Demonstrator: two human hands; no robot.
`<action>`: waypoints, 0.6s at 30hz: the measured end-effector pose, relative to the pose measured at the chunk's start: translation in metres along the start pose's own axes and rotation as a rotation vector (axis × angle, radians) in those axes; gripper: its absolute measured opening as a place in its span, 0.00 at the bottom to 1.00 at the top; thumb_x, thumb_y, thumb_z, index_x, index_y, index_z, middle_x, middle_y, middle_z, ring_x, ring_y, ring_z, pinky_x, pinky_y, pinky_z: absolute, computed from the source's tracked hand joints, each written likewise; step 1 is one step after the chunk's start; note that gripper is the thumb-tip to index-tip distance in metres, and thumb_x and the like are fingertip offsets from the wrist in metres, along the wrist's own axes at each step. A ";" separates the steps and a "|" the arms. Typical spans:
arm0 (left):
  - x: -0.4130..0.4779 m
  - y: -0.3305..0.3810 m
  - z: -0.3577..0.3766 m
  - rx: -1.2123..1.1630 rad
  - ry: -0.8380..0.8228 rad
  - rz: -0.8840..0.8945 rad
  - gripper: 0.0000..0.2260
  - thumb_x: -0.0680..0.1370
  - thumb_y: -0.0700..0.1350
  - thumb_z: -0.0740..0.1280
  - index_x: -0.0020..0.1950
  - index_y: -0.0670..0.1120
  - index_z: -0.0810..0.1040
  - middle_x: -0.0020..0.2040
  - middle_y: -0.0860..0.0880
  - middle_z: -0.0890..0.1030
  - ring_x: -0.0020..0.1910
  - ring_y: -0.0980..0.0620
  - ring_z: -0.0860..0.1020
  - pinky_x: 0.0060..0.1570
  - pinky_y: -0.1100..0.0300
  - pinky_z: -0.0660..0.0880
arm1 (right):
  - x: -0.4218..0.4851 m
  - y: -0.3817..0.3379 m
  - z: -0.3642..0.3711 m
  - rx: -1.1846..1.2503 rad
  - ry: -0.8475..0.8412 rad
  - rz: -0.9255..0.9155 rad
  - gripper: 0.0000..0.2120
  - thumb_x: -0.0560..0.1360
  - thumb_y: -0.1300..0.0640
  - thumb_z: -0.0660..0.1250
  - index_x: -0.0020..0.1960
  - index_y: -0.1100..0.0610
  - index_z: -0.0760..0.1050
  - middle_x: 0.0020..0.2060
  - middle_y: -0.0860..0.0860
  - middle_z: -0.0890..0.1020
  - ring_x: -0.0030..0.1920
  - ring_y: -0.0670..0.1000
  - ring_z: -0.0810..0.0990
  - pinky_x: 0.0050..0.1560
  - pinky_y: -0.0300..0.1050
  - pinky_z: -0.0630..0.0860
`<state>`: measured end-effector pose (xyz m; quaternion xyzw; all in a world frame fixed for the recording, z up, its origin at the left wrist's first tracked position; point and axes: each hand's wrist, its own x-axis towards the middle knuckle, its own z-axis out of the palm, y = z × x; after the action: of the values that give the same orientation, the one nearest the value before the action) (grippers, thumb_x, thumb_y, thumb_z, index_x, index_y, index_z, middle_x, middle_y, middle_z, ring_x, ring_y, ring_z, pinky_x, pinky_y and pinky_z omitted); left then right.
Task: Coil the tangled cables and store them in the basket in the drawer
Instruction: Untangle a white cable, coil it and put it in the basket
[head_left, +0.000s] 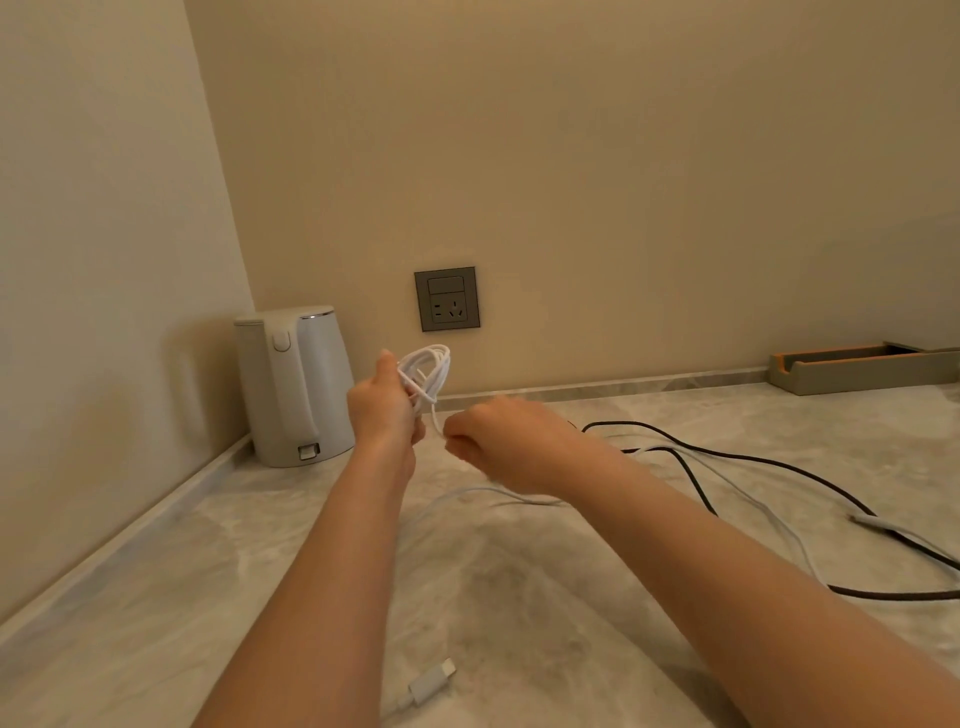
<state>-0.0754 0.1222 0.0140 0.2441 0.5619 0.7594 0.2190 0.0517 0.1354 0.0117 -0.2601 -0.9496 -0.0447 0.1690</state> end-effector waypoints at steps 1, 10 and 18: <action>0.002 -0.001 -0.001 0.055 0.043 0.019 0.19 0.81 0.52 0.56 0.35 0.44 0.72 0.30 0.47 0.71 0.23 0.52 0.67 0.23 0.62 0.63 | -0.002 -0.007 -0.004 -0.051 0.018 -0.036 0.10 0.82 0.54 0.54 0.44 0.53 0.70 0.41 0.53 0.75 0.40 0.55 0.68 0.39 0.47 0.64; -0.004 0.000 0.000 0.542 0.108 0.463 0.24 0.83 0.48 0.53 0.28 0.42 0.69 0.27 0.48 0.70 0.28 0.51 0.68 0.31 0.52 0.57 | -0.004 0.003 -0.015 -0.123 0.372 -0.145 0.13 0.80 0.52 0.60 0.42 0.57 0.77 0.39 0.53 0.81 0.35 0.54 0.73 0.30 0.46 0.64; -0.013 -0.004 0.009 0.721 -0.173 0.665 0.26 0.84 0.50 0.49 0.26 0.46 0.68 0.27 0.47 0.72 0.29 0.47 0.72 0.31 0.57 0.67 | -0.009 0.021 -0.015 0.756 0.412 0.071 0.17 0.72 0.62 0.72 0.54 0.55 0.65 0.33 0.56 0.80 0.31 0.54 0.76 0.36 0.48 0.76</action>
<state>-0.0593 0.1227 0.0106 0.5325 0.6602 0.5225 -0.0875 0.0736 0.1466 0.0226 -0.1978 -0.8361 0.2614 0.4398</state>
